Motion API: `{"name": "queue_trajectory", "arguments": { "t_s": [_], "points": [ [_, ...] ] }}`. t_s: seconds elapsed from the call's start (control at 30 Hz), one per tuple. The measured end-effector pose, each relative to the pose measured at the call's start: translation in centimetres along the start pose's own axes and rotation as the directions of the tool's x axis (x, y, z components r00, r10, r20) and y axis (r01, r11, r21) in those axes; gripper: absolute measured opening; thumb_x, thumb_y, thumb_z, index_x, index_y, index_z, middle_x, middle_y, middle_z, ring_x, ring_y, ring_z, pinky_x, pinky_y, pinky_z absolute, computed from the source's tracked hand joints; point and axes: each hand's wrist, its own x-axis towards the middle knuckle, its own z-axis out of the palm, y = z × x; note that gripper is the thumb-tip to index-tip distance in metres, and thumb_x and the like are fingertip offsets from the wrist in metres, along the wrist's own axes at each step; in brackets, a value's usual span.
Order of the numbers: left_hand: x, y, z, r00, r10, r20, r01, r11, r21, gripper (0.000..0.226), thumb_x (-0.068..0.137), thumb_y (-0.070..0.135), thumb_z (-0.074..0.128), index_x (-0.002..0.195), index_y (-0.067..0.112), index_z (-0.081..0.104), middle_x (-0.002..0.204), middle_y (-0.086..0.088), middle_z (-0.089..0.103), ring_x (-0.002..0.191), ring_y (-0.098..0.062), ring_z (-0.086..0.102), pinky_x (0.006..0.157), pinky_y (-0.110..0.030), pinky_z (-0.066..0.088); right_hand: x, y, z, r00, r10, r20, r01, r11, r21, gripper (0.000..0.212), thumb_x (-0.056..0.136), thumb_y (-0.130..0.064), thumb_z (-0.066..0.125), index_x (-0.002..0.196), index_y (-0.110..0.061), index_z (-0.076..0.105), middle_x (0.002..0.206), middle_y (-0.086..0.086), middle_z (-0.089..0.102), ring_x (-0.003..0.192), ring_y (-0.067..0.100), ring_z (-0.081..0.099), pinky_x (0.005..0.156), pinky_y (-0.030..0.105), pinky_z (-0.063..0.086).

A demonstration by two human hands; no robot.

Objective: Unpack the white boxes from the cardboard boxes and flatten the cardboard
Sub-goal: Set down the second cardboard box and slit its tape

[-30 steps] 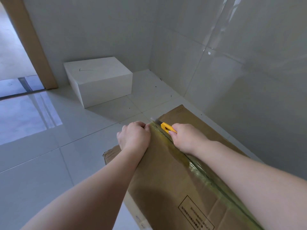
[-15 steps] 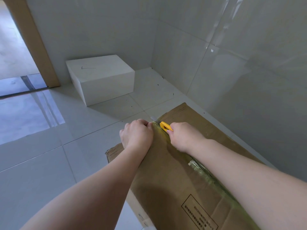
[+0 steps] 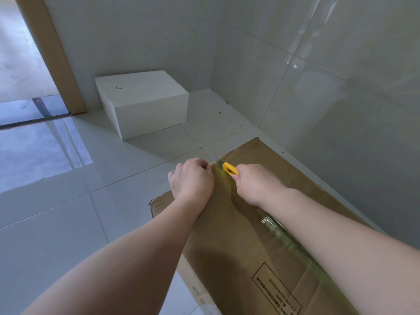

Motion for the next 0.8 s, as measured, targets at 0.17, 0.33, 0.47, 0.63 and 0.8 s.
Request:
{"name": "queue_trajectory", "arguments": {
  "t_s": [0.17, 0.33, 0.47, 0.63, 0.8],
  "points": [
    [-0.2, 0.0, -0.1, 0.999, 0.038, -0.02, -0.039, 0.999, -0.013, 0.022, 0.097, 0.04, 0.044, 0.085, 0.032, 0.061, 0.1, 0.007, 0.064, 0.104, -0.019, 0.049, 0.082, -0.029, 0.023, -1.1, 0.7, 0.0, 1.0, 0.004, -0.028, -0.005, 0.999, -0.032, 0.02, 0.102, -0.03, 0.036, 0.091, -0.016, 0.044, 0.079, 0.004, 0.043, 0.072, 0.028, 0.045, 0.057, 0.031, 0.031],
    [-0.2, 0.0, 0.1, 0.997, 0.064, -0.043, -0.065, 0.998, -0.016, 0.022, 0.096, 0.04, 0.046, 0.088, 0.03, 0.063, 0.101, 0.009, 0.063, 0.103, -0.017, 0.05, 0.082, -0.028, 0.022, 0.2, -0.4, -0.3, 1.0, -0.002, -0.015, 0.001, 0.999, -0.032, 0.024, 0.102, -0.028, 0.037, 0.105, -0.01, 0.053, 0.088, 0.007, 0.047, 0.076, 0.027, 0.045, 0.064, 0.031, 0.034],
    [-0.1, -0.1, 0.3, 0.998, 0.051, -0.042, -0.051, 0.999, -0.01, 0.024, 0.097, 0.04, 0.044, 0.09, 0.028, 0.064, 0.102, 0.007, 0.063, 0.103, -0.018, 0.05, 0.082, -0.029, 0.024, -1.0, 0.6, 0.4, 1.0, 0.019, -0.006, -0.019, 1.0, -0.005, 0.021, 0.102, -0.031, 0.035, 0.094, -0.015, 0.046, 0.085, 0.006, 0.046, 0.075, 0.027, 0.044, 0.063, 0.031, 0.033],
    [-0.1, -0.1, 0.3, 0.998, 0.046, -0.043, -0.048, 0.998, -0.034, 0.024, 0.097, 0.04, 0.044, 0.09, 0.029, 0.064, 0.103, 0.007, 0.063, 0.104, -0.019, 0.051, 0.081, -0.03, 0.027, -1.6, 1.8, 0.3, 1.0, 0.012, 0.015, -0.012, 1.0, 0.001, 0.021, 0.101, -0.032, 0.036, 0.088, -0.016, 0.04, 0.082, 0.005, 0.045, 0.074, 0.028, 0.044, 0.063, 0.03, 0.032],
    [-0.1, -0.2, 0.3, 0.998, 0.054, -0.032, -0.055, 0.998, -0.034, 0.026, 0.097, 0.04, 0.044, 0.096, 0.028, 0.067, 0.106, 0.007, 0.064, 0.104, -0.02, 0.052, 0.08, -0.03, 0.03, -2.6, 2.2, 0.3, 1.0, 0.007, 0.025, -0.006, 0.999, -0.031, 0.022, 0.102, -0.031, 0.036, 0.087, -0.014, 0.038, 0.068, -0.001, 0.034, 0.072, 0.028, 0.043, 0.052, 0.031, 0.028]
  ]
}}
